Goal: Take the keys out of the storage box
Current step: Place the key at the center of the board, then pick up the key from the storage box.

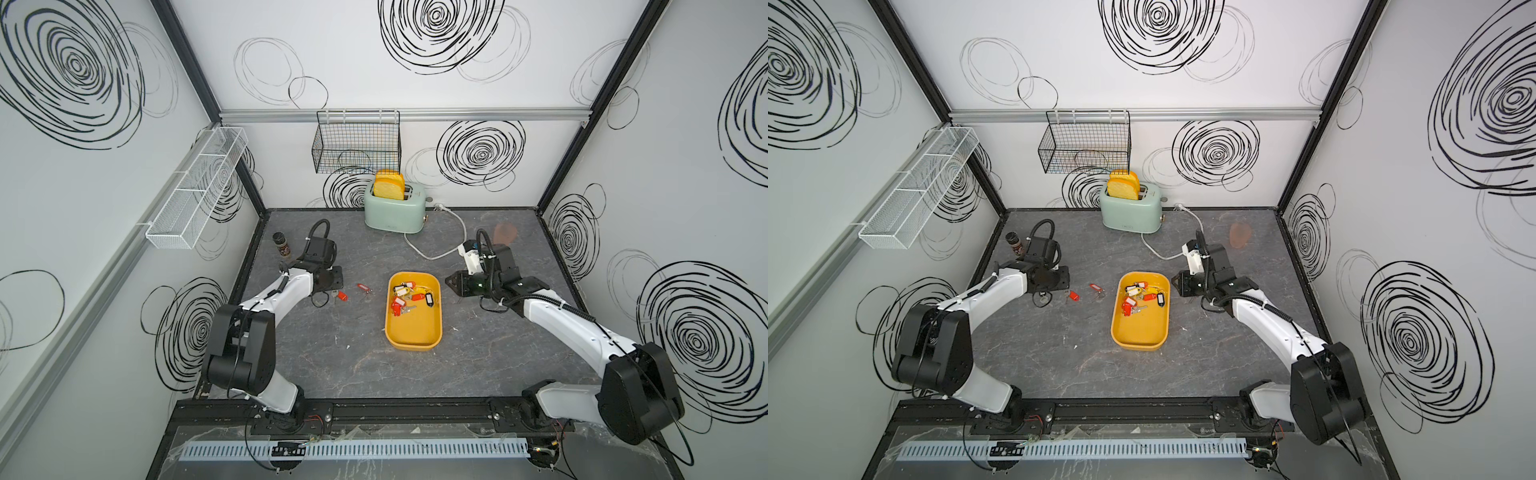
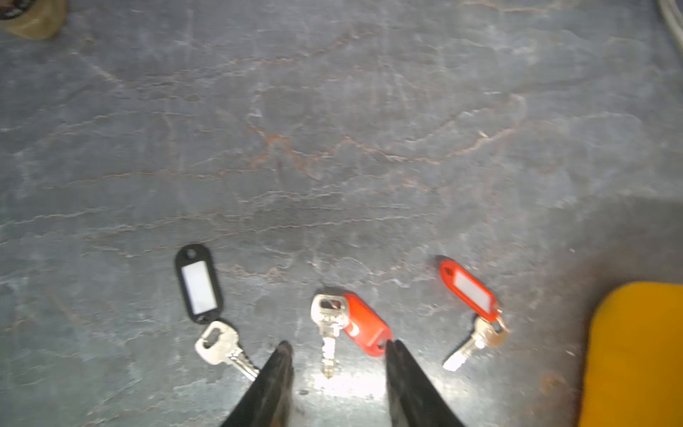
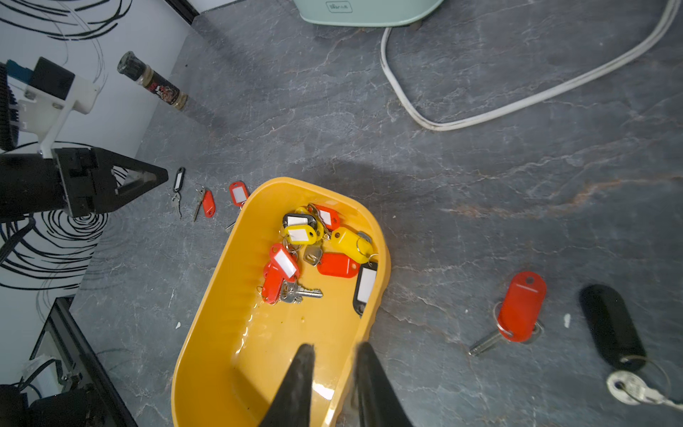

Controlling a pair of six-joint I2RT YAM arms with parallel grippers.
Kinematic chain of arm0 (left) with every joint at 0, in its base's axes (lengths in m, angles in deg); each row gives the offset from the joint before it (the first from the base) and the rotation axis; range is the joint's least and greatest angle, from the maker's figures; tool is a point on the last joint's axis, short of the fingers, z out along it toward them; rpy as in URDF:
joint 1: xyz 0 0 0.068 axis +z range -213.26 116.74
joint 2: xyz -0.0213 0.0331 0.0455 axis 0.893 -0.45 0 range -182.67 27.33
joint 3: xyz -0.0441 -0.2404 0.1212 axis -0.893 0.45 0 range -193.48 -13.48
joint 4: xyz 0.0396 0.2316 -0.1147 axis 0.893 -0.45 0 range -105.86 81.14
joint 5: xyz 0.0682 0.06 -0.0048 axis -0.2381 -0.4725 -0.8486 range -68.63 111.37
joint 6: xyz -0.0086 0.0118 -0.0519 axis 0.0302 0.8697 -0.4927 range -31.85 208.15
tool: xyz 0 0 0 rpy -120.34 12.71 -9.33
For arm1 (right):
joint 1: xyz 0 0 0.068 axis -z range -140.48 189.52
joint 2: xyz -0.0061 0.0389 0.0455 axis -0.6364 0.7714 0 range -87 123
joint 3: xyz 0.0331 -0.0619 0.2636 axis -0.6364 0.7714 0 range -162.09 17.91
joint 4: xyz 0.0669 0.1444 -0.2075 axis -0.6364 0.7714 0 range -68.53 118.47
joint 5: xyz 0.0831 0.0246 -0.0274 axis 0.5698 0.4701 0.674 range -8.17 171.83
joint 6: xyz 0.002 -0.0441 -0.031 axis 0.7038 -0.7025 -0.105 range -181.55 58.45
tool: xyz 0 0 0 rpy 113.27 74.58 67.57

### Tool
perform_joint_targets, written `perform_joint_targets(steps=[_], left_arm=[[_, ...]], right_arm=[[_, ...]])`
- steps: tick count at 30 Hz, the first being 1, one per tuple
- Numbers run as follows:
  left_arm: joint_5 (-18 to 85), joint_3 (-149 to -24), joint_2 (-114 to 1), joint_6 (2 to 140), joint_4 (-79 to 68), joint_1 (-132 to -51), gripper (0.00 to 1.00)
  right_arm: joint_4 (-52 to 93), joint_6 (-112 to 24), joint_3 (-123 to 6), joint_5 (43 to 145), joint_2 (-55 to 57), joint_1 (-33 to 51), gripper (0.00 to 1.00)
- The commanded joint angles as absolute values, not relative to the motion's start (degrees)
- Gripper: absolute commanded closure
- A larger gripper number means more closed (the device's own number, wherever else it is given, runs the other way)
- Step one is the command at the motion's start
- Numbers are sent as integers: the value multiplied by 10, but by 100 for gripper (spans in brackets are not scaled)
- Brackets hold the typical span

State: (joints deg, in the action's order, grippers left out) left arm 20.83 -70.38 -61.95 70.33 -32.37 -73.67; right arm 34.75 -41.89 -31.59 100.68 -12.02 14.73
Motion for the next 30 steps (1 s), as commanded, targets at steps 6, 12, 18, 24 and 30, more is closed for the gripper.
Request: perform_joint_targets(steps=[6, 12, 18, 24, 30], left_arm=[[303, -683, -570, 691, -312, -790, 54], [362, -637, -534, 669, -295, -799, 53], [370, -607, -502, 666, -302, -800, 52], [378, -587, -490, 668, -305, -800, 52], [381, -581, -487, 673, -306, -792, 52]], right_arm=[[356, -437, -366, 972, -62, 88, 75], [340, -438, -395, 970, -8, 57, 75], [328, -448, -427, 969, 55, 27, 75], [322, -453, -455, 959, 115, 16, 75], [341, -483, -484, 927, 166, 16, 70]])
